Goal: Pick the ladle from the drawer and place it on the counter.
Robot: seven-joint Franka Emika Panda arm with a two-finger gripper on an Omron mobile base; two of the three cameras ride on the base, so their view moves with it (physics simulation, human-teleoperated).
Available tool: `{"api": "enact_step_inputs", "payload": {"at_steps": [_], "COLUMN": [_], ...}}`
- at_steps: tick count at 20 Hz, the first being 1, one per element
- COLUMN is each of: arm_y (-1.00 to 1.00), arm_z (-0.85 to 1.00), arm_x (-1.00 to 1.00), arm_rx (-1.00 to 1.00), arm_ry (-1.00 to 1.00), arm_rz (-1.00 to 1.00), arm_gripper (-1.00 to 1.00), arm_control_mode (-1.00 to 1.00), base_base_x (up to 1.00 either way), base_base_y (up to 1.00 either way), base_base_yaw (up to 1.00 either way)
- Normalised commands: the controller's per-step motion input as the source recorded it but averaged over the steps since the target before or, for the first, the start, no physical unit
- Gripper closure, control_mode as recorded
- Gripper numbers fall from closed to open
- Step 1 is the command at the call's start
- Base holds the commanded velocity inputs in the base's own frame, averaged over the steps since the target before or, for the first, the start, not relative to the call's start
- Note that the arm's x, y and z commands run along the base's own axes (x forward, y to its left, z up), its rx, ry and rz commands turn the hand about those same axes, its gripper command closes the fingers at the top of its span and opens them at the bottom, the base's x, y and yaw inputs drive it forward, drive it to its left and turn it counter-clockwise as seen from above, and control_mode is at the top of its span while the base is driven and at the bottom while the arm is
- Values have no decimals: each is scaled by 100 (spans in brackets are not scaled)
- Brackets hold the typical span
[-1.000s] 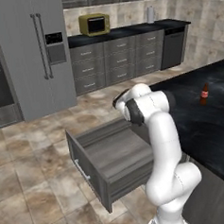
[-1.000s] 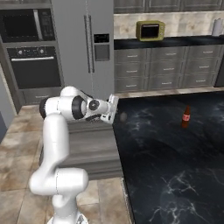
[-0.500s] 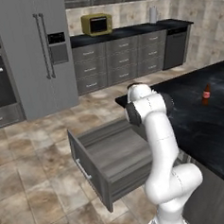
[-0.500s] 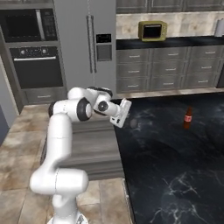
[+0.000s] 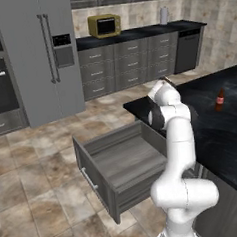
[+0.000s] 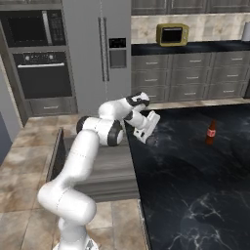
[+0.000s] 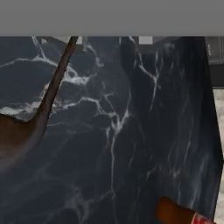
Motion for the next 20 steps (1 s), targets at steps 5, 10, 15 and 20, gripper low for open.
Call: {"api": "enact_step_inputs", "payload": {"at_steps": [5,10,15,20], "arm_y": [-34,48,85,76], "arm_z": [95,98,41,6], "arm_x": [2,-80,-100,-100], "arm_rx": [16,10,10,6], "arm_ry": [-3,-31,-33,-32], "arm_rz": [-4,2,1,0], "arm_gripper": [-100,-100,-100,-100], "arm_control_mode": [-100,-100,-100,-100], "base_base_x": [0,0,0,0], "base_base_y": [0,0,0,0], "base_base_yaw": [0,0,0,0]}}
